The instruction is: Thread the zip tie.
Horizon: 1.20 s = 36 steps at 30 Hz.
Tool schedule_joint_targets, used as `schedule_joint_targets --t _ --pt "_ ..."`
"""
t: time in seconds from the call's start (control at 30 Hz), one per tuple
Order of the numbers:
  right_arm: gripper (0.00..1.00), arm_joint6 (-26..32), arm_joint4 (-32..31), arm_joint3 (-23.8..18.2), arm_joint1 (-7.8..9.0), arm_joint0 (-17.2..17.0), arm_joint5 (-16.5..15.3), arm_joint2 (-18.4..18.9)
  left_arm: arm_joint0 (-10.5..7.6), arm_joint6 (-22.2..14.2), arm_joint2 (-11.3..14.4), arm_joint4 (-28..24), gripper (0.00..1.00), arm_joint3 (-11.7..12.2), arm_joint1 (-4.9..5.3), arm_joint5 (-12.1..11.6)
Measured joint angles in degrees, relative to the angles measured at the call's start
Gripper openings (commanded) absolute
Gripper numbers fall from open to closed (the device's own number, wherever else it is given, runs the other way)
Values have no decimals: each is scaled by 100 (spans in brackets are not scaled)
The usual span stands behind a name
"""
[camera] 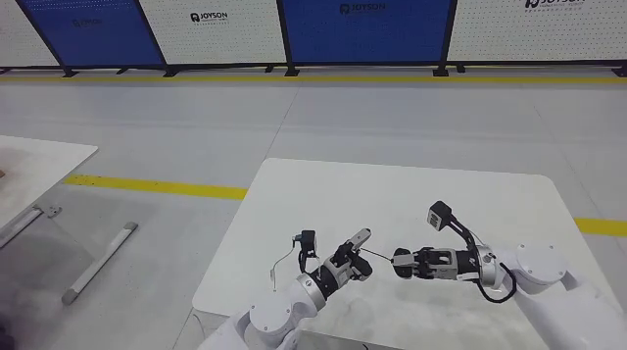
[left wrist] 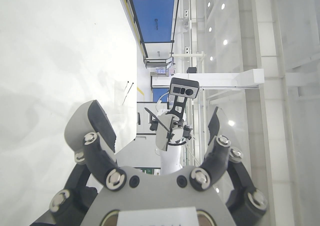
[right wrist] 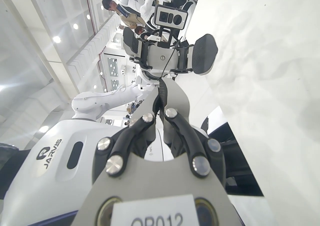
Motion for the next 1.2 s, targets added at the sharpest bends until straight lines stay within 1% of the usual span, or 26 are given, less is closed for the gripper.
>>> schedule_joint_targets --t 0.07,0.13,0.23,0.47,0.6,0.63,0.67,0.7,0.73,0.77,0.83,0.87,0.97,1.2 --pt "0 -4 -3 -3 1 -2 -2 0 -20 -108 -2 -65 100 -23 0 17" --pt "0 -4 -4 -3 1 -2 -3 0 -39 -300 -53 -201 100 -19 6 16" --pt "0 -4 -4 -3 1 -2 -4 0 -30 -489 -65 -306 100 -26 8 -102" --pt "0 -4 -4 -3 1 -2 -4 0 -30 -474 -60 -308 100 -24 7 -104" --pt "0 -4 -4 -3 1 -2 -4 0 -39 -290 -12 -198 100 -5 -11 -164" --pt "0 -4 -4 -3 1 -2 -4 0 -42 -216 5 -127 82 -2 -16 -190" --pt "0 -4 -4 -3 1 -2 -4 0 -46 -180 18 -73 38 1 -18 -188" --pt "0 -4 -4 -3 1 -2 -4 0 -52 -153 29 -34 27 4 -21 -180" --pt "0 -4 -4 -3 1 -2 -4 0 -64 -137 46 14 21 13 -24 -170" --pt "0 -4 -4 -3 1 -2 -4 0 -72 -137 58 31 11 24 -27 -167" --pt "0 -4 -4 -3 1 -2 -4 0 -81 -157 73 41 1 51 -31 -184" --pt "0 -4 -4 -3 1 -2 -4 0 -79 -186 76 44 0 58 -31 -195" --pt "0 -4 -4 -3 1 -2 -4 0 -63 -361 49 -28 0 62 -23 -211" --pt "0 -4 -4 -3 1 -2 -4 0 21 -491 -36 -67 0 -34 -5 -328"
